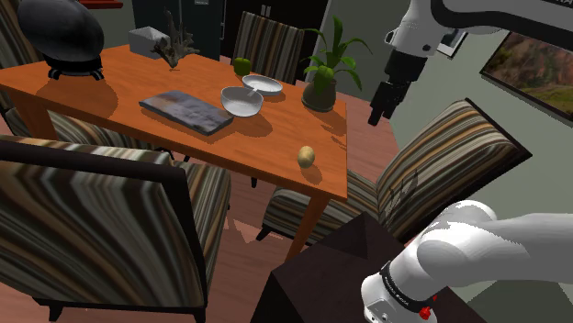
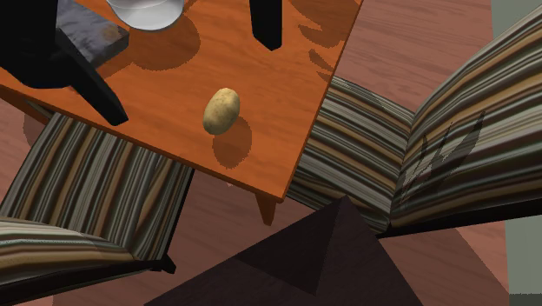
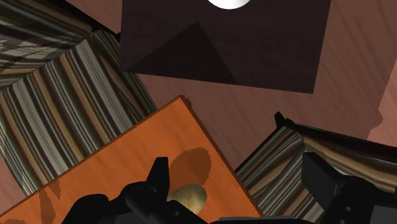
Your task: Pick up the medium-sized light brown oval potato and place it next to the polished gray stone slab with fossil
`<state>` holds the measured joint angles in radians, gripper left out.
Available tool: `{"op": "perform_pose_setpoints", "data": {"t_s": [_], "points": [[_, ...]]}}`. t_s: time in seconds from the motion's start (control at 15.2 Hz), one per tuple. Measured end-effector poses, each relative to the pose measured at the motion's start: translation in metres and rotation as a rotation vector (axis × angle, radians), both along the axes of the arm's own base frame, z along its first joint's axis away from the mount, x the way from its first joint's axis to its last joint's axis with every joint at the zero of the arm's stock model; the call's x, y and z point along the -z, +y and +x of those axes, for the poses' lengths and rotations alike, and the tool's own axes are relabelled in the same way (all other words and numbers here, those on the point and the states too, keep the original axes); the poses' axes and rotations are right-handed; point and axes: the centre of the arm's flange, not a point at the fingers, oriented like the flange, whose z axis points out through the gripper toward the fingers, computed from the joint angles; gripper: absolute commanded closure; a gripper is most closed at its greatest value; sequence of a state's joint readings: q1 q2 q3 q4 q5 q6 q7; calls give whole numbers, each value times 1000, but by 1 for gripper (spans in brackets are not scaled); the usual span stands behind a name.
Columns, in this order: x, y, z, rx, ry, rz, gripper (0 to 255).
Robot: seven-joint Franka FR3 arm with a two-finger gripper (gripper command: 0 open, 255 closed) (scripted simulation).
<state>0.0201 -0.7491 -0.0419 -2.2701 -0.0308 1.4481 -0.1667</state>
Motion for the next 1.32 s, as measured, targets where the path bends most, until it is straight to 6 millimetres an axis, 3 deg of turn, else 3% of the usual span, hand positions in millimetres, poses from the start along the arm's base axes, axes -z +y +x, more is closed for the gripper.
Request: {"op": "perform_pose_setpoints", "data": {"t_s": [0.13,0.46,0.92,1.32], "points": [[5,0,4,15,0,0,0],[45,2,42,155,-7,2,0],[118,-4,100,376,-17,5,0],[175,-21,150,565,-27,8,0]]}}
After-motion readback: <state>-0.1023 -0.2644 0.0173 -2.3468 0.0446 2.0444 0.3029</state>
